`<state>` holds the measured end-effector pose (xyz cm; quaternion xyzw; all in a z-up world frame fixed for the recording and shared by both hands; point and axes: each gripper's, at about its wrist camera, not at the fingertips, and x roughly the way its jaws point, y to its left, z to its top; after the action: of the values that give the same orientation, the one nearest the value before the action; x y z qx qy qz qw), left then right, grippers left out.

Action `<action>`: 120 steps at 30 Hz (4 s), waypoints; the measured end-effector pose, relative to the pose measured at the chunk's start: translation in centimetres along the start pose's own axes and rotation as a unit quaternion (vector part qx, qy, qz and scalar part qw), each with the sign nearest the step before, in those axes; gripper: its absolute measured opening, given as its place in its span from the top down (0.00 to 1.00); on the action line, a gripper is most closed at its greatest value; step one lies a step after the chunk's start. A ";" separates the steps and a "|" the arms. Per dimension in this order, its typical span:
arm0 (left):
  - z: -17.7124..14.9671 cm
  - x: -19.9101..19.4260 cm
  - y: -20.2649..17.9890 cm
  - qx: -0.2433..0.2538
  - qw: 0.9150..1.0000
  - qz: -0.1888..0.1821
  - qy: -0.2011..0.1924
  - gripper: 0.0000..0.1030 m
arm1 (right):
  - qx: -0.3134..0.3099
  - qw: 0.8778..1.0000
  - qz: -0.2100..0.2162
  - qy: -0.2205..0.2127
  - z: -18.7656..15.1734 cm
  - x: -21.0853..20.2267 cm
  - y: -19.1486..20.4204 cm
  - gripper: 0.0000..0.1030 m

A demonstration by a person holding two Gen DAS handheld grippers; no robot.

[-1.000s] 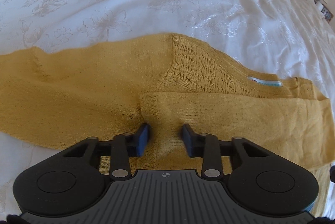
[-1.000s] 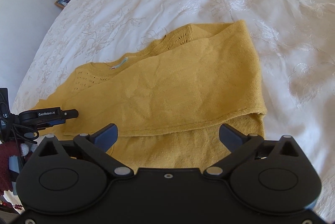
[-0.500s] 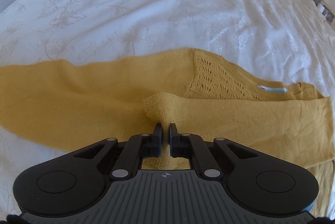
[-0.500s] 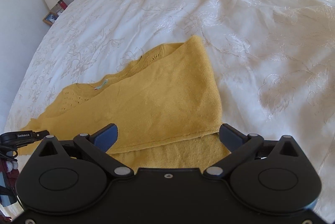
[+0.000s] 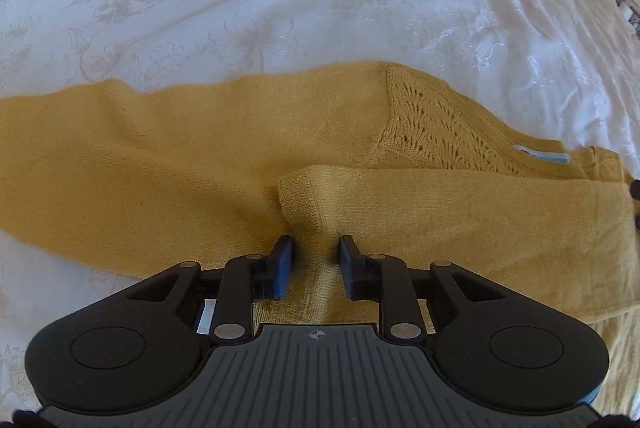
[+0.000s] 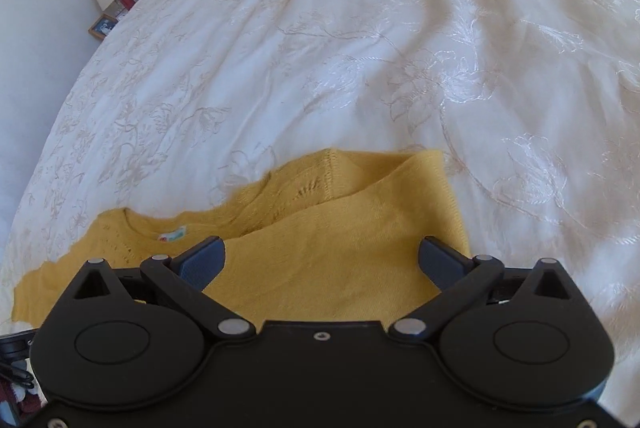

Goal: Fold small clothes

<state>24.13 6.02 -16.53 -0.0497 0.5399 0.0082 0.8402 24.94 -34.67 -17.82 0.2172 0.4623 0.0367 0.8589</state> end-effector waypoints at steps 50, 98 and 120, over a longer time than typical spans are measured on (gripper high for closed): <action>-17.9 -7.7 3.0 -0.012 0.998 0.023 0.065 0.60 | -0.040 0.992 -0.017 0.118 -18.2 -10.5 -1.8 0.00; -22.0 -6.6 1.7 -0.003 0.998 0.056 0.033 0.00 | -0.139 0.982 -0.015 0.123 -19.2 -14.4 2.3 0.01; -7.8 -10.3 19.4 -0.131 0.988 0.065 -0.057 0.19 | -0.193 0.981 0.007 -0.030 -12.8 -13.4 18.7 0.01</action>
<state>11.43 25.05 -11.86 -0.1241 0.4878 0.1363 0.8533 9.50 -16.98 -5.86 0.0517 0.4192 0.1241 0.8979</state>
